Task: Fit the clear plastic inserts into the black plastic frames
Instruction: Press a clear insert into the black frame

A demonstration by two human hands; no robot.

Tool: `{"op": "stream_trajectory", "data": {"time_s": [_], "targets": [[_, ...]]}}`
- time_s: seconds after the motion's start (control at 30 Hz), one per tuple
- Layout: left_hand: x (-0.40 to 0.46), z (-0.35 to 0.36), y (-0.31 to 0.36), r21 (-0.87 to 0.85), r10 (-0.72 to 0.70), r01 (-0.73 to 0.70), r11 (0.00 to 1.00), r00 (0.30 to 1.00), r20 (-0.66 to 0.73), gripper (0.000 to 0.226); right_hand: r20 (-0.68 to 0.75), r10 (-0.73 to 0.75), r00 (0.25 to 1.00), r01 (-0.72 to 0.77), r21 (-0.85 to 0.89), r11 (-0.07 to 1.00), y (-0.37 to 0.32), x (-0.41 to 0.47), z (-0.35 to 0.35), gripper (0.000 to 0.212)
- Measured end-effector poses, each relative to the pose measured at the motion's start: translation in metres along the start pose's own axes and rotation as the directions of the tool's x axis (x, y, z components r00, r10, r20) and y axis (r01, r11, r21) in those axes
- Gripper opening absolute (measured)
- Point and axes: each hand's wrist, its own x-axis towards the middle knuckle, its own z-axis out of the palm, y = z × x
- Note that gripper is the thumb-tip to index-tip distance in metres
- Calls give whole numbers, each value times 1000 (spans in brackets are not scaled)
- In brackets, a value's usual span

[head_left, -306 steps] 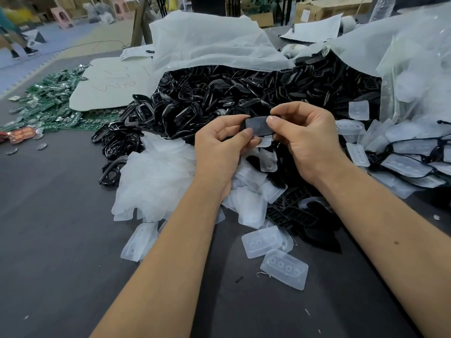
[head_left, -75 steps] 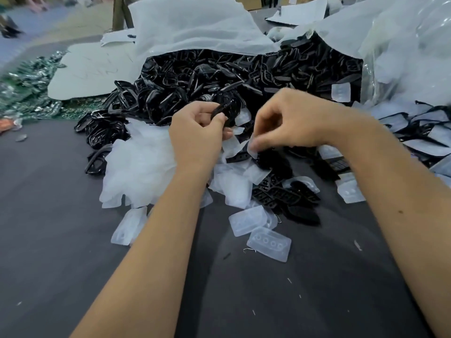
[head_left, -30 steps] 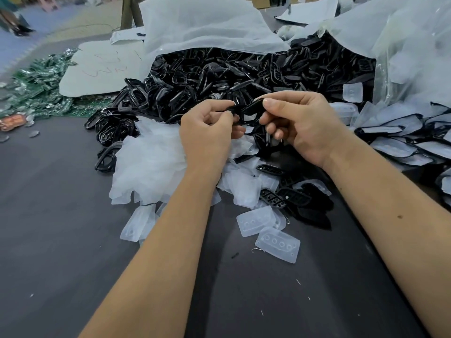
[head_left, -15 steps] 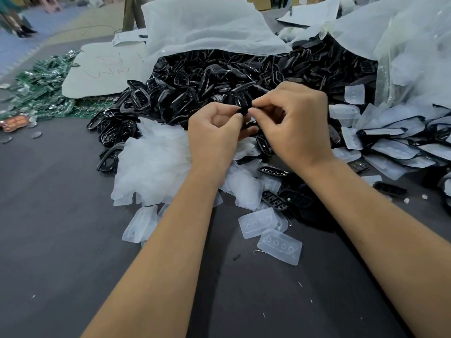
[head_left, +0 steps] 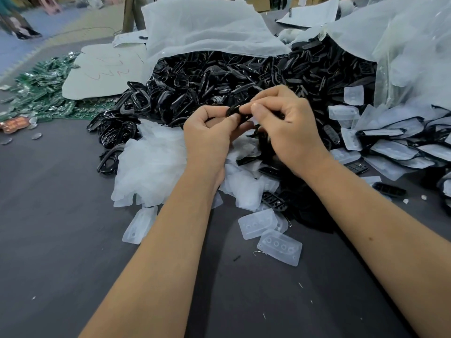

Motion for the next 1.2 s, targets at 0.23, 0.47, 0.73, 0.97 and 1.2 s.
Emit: {"op": "stream_trajectory", "data": {"time_s": [0.23, 0.47, 0.73, 0.97, 1.2], "targets": [[-1, -3, 2, 98, -25, 16, 995, 995, 96, 17, 141, 365, 920, -387, 463, 797, 9, 11, -16, 12], [-1, -5, 1, 130, 39, -60, 990, 986, 160, 15, 83, 311, 947, -320, 366, 874, 15, 10, -16, 10], [0, -5, -4, 315, 193, -220, 923, 975, 113, 13, 32, 166, 986, -168, 133, 977, 11, 8, -14, 6], [4, -7, 0, 336, 223, -264, 904, 962, 156, 19, 24, 130, 991, -131, 53, 990, 5, 10, -16, 13], [9, -11, 3, 341, 321, -318, 885, 946, 50, 19, 225, -13, 974, 70, -246, 967, -7, 9, -23, 27]]}}
